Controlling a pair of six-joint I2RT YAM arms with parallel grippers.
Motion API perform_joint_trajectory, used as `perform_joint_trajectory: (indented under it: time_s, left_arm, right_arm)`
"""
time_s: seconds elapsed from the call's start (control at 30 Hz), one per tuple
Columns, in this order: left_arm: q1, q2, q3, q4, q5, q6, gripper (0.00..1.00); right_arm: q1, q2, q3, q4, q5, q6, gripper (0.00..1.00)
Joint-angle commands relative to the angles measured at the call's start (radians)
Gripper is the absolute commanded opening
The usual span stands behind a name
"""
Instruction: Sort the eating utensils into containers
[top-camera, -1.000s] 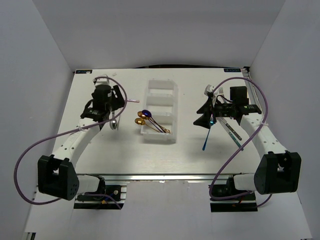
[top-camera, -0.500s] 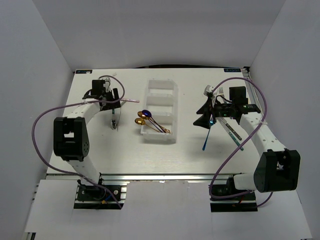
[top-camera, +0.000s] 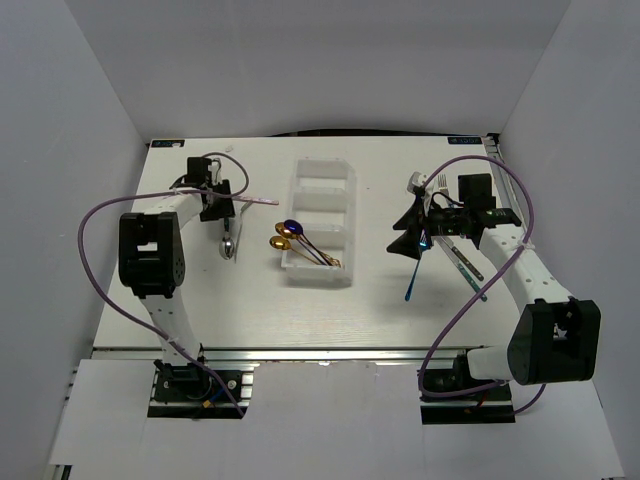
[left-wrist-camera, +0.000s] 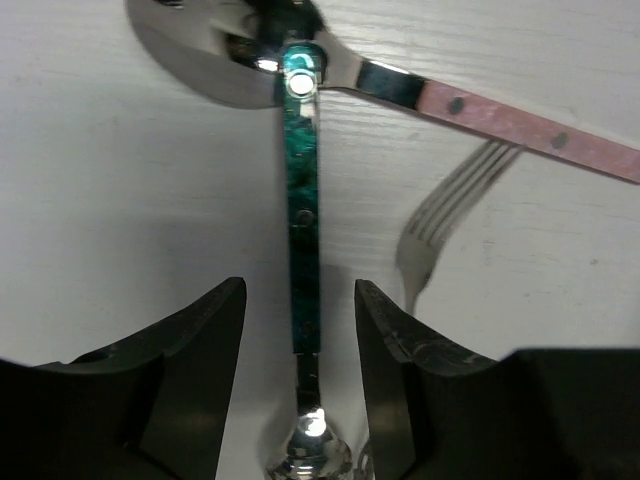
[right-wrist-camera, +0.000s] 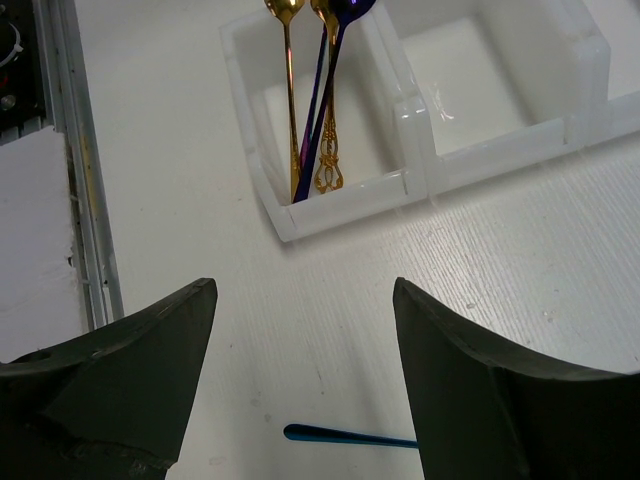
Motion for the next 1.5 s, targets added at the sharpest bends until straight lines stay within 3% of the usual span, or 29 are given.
perform_joint_trajectory:
  time_s: [0.0,0.27,0.77,1.0,1.27,1.47]
  left_arm:
    - [0.032,0.001,0.038,-0.014,0.012,0.008,0.58]
    - [0.031,0.026,0.023,-0.016,0.005,0.012,0.51]
    - [0.031,-0.031,-0.054,-0.012,-0.021,0.028,0.47]
    - [0.029,-0.035,-0.068,-0.014,-0.023,0.032,0.36]
    - [0.029,-0.112,-0.084,-0.020,-0.023,0.028,0.11]
    - [0.029,-0.258,-0.092,-0.054,0.011,-0.014,0.04]
  right_arm:
    - [-0.004,-0.001,0.027,-0.010,-0.030,-0.016,0.78]
    - [-0.004,-0.001,0.027,-0.010,-0.029,-0.016,0.78]
    - [-0.007,-0.008,0.031,-0.014,-0.036,-0.018,0.79]
    - [-0.007,-0.018,0.031,-0.014,-0.039,-0.018,0.79]
    - [-0.007,-0.019,0.031,-0.014,-0.041,-0.018,0.80]
    - [-0.007,-0.004,0.035,-0.051,-0.074,-0.056,0.81]
